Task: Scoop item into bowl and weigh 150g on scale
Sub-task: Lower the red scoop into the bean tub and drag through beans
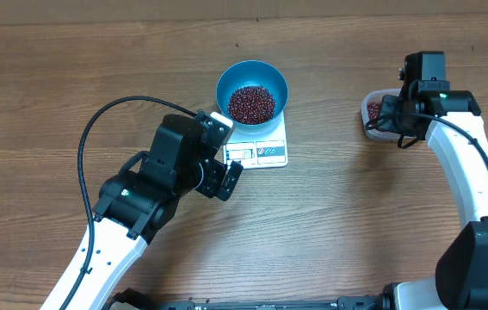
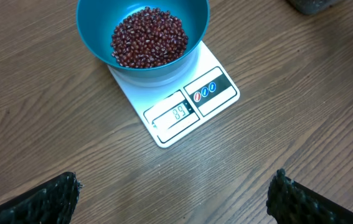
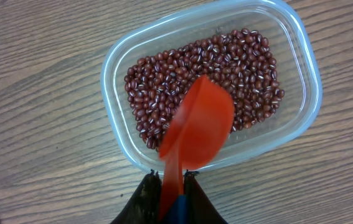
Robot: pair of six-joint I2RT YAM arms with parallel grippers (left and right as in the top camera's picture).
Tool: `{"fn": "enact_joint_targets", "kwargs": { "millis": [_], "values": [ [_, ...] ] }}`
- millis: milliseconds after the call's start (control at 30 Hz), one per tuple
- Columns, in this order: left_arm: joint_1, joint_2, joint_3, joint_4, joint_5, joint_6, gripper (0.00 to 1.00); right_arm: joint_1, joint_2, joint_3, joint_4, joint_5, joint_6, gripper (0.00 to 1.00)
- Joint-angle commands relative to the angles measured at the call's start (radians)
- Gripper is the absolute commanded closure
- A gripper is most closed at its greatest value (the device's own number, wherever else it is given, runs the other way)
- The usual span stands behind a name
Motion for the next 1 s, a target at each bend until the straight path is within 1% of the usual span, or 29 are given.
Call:
{"fn": "enact_joint_targets", "kwargs": {
  "millis": [0, 33, 67, 467, 600, 967],
  "values": [
    [-0.003, 0.007, 0.024, 0.003, 0.015, -0.009, 0.0, 0.001, -0.001, -0.005, 0.007, 0.003, 0.002, 0.88],
    [-0.003, 0.007, 0.024, 0.003, 0.015, -0.009, 0.01, 0.001, -0.001, -0.005, 0.009, 0.003, 0.002, 0.88],
    [-0.003, 0.007, 0.024, 0.003, 0.015, -0.009, 0.0, 0.001, -0.001, -0.005, 0.01, 0.003, 0.002, 0.96],
    [-0.003, 0.007, 0.024, 0.003, 0.015, -0.009, 0.01, 0.001, -0.001, -0.005, 0.011, 0.022, 0.002, 0.96],
    [-0.003, 0.007, 0.024, 0.003, 0.015, -0.009, 0.0, 0.001, -0.001, -0.005, 0.011, 0.022, 0.002, 0.89],
    [-0.003, 0.007, 0.024, 0.003, 0.015, -0.009, 0.0, 0.001, -0.001, -0.005, 0.011, 0.022, 0.002, 0.89]
  ]
}}
